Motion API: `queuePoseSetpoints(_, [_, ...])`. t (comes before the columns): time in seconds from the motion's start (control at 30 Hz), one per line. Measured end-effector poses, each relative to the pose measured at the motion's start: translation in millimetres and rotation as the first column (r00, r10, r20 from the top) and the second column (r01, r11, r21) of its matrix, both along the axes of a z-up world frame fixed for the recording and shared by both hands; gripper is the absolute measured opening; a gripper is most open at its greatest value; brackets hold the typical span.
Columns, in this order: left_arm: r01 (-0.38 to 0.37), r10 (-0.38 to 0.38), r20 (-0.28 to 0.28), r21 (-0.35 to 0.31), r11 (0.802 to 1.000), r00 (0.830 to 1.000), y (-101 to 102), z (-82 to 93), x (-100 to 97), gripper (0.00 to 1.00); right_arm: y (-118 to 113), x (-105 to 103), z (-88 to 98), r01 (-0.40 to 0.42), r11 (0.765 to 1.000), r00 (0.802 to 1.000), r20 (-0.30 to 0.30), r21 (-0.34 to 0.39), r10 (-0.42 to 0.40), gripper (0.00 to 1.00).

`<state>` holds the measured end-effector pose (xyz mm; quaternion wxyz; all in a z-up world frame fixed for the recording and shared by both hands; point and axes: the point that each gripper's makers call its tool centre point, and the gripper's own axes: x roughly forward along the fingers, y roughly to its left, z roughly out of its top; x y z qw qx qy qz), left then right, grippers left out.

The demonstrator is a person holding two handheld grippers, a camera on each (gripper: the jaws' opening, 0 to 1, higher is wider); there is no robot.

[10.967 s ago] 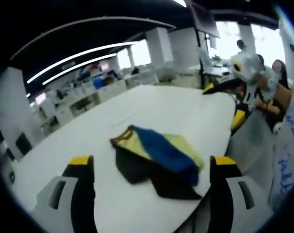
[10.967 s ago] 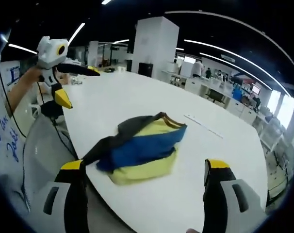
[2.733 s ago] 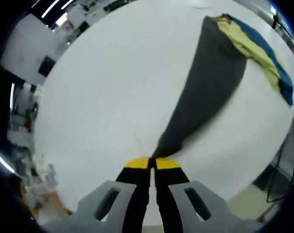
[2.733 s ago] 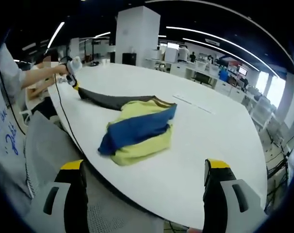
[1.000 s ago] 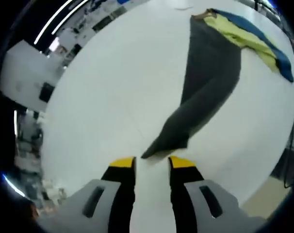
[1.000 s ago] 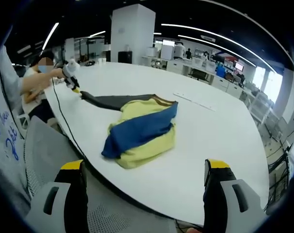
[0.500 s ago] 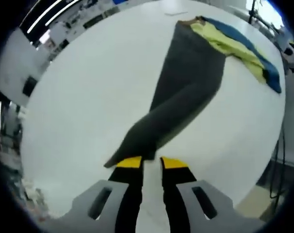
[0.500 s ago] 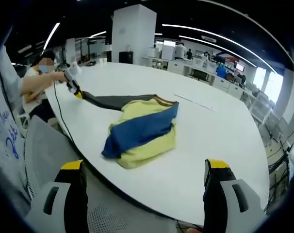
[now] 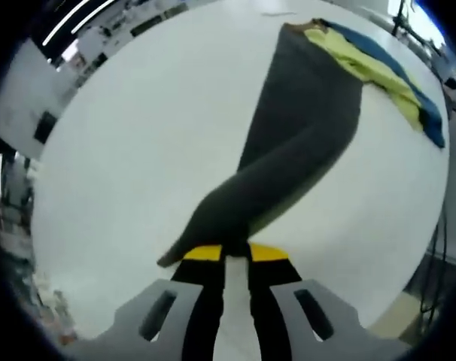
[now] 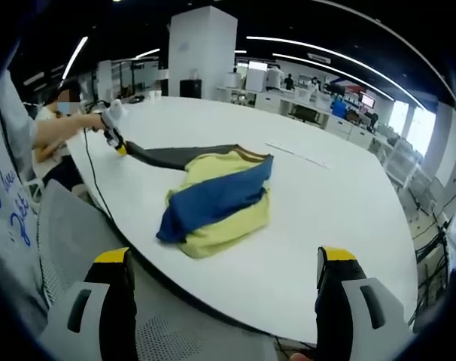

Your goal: Fold the garment on the visible template until the final outline fits inside the template.

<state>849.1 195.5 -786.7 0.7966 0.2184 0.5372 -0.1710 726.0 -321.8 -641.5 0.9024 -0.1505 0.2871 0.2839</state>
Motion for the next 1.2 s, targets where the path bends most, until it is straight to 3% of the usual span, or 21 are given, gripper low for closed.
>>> queuePoseSetpoints(0.33, [-0.014, 0.014, -0.011, -0.011, 1.000, 1.000, -3, 7.4, -5.4, 0.00, -1, 2, 0.0, 0.001, 1.000, 1.000, 0.003, 0.009, -0.001, 1.00])
queuePoseSetpoints(0.9, [0.008, -0.005, -0.087, 0.038, 0.999, 0.996, 6, 21.1, -60.5, 0.00, 6, 9, 2.3, -0.056, 0.998, 0.998, 0.014, 0.010, 0.056, 1.00])
queuePoseSetpoints(1.2, [0.001, 0.001, -0.114, 0.017, 1.000, 0.993, 1, 23.7, -86.1, 0.00, 9, 8, 4.0, -0.082, 0.997, 0.996, 0.019, 0.008, 0.082, 1.00])
